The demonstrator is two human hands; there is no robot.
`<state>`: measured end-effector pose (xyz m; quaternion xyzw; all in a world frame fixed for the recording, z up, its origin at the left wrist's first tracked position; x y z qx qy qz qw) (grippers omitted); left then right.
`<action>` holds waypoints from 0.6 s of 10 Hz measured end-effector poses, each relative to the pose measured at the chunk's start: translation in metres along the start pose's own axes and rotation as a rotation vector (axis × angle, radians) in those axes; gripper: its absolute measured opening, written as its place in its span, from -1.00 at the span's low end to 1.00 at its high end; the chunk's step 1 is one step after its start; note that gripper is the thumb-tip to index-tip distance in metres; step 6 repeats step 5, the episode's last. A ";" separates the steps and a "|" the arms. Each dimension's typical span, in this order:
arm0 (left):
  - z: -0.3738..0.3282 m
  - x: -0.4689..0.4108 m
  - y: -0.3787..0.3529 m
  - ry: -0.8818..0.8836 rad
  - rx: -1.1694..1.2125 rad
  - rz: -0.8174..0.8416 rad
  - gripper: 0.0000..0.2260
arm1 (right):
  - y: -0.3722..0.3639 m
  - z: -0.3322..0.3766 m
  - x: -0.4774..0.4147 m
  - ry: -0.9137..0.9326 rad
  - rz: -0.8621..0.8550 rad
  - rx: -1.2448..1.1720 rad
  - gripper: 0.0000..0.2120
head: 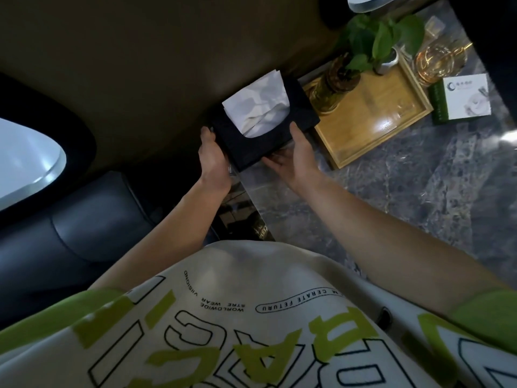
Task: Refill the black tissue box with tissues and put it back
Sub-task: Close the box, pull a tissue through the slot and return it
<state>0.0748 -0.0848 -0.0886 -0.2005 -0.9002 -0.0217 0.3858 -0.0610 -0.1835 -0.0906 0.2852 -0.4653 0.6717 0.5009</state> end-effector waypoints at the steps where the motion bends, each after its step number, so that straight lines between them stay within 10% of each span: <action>1: -0.002 0.000 -0.001 -0.016 -0.030 0.027 -0.51 | -0.002 0.001 0.003 0.000 0.010 -0.018 -0.56; 6: 0.011 0.022 0.010 -0.035 -0.146 0.042 -0.57 | 0.019 0.002 0.030 -0.009 0.009 0.039 -0.72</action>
Point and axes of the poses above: each hand's wrist, its own x-axis away from the middle knuckle, its own y-axis out of the back of the hand, z = x × y, the point moved 8 cm from there along -x, towards the middle knuckle, and after that the axes turned 4 degrees about -y, right-handed, at the moved point
